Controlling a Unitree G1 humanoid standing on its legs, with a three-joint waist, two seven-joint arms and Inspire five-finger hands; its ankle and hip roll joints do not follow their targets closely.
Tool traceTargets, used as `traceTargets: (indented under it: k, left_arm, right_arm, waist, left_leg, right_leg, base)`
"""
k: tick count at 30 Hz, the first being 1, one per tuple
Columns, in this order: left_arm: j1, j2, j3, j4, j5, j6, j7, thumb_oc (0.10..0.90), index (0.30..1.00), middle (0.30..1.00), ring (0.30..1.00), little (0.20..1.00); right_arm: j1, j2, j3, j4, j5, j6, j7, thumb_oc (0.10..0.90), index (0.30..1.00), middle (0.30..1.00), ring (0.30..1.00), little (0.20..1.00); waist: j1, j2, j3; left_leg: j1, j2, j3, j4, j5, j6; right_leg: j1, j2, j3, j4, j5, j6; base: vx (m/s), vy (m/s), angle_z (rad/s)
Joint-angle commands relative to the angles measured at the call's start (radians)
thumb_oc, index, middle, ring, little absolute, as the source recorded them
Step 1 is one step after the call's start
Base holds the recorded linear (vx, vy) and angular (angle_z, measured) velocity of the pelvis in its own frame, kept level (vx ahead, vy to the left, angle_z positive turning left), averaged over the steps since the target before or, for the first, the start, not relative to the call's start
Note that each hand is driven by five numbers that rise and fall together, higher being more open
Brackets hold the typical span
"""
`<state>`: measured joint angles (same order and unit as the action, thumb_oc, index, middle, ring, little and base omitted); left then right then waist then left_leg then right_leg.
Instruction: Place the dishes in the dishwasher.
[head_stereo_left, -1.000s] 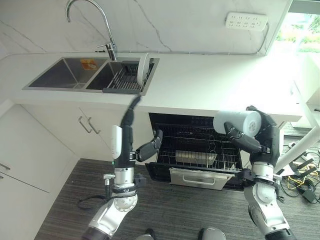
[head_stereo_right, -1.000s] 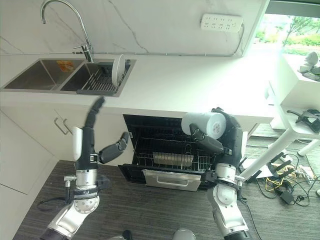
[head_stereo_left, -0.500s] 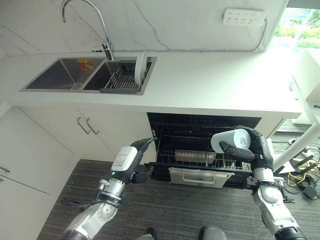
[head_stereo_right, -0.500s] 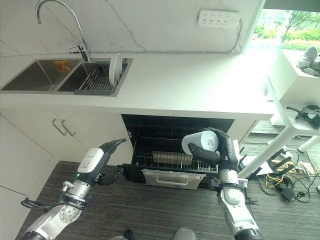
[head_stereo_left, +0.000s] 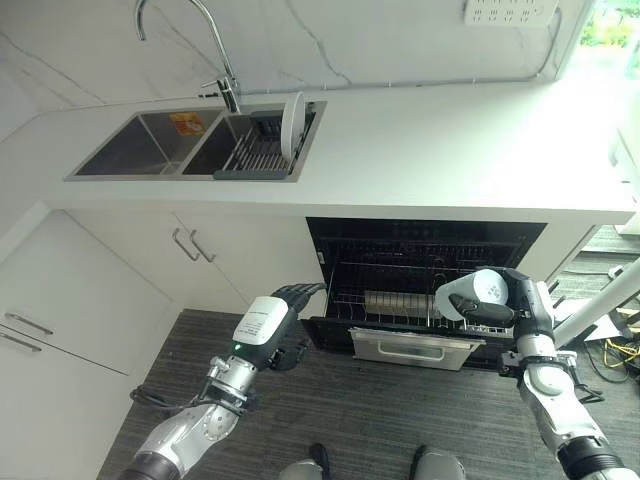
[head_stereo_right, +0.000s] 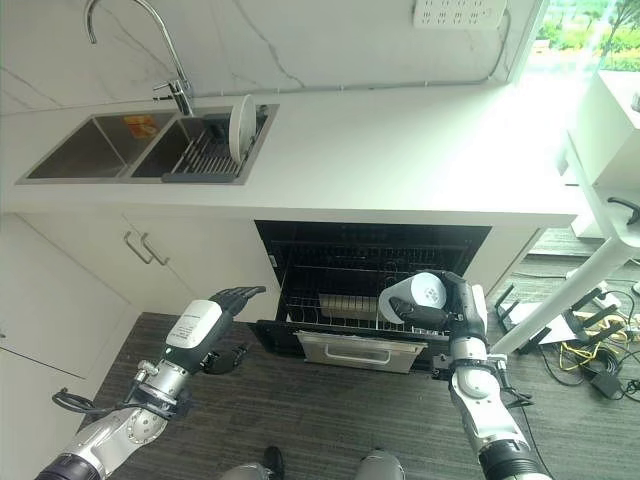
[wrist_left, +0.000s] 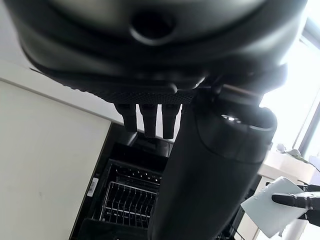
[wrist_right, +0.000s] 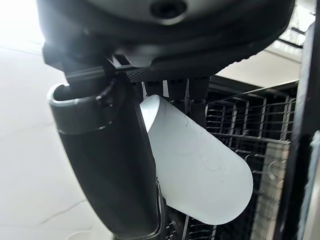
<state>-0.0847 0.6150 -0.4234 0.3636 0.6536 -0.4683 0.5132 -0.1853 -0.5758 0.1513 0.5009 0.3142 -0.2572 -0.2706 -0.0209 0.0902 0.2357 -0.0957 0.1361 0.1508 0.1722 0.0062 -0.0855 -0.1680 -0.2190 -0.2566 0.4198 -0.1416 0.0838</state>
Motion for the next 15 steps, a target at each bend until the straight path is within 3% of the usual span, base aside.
traceTargets:
  k: [1,10,15]
  left_arm:
    - [-0.165,0.074,-0.01,-0.058,-0.007,-0.067,0.082,0.8,0.9,0.9,0.9,0.9]
    - [-0.389,0.156,-0.121,-0.012,-0.085,-0.106,0.029,0.8,0.9,0.9,0.9,0.9]
    - [-0.422,0.174,-0.149,-0.019,-0.094,-0.112,0.017,0.8,0.9,0.9,0.9,0.9]
  right_arm:
    - [-0.233,-0.052,-0.013,-0.007,-0.038,-0.058,-0.018,0.4,0.3,0.3,0.3,0.3]
    - [-0.533,-0.178,0.024,0.22,0.034,0.006,0.079,0.4,0.3,0.3,0.3,0.3]
    - [-0.578,-0.212,0.043,0.27,0.025,0.066,0.119,0.4,0.3,0.3,0.3,0.3]
  waist:
    - [0.013,-0.033,0.011]
    - [0.01,-0.016,0.114]
    - [0.012,-0.018,0.141]
  left_leg:
    - [-0.043,-0.014,-0.021,0.128,-0.179,0.014]
    - [-0.131,-0.024,-0.021,0.128,-0.147,0.015]
    - [-0.145,-0.023,-0.019,0.128,-0.137,0.017]
  right_leg:
    - [0.063,-0.005,0.069,-0.12,-0.005,0.086]
    - [-0.016,0.004,0.08,-0.12,0.019,0.082]
    - [-0.031,0.009,0.082,-0.12,0.028,0.079]
  base:
    - [-0.16,0.016,0.03]
    - [-0.13,0.032,0.05]
    - [-0.01,0.006,0.0]
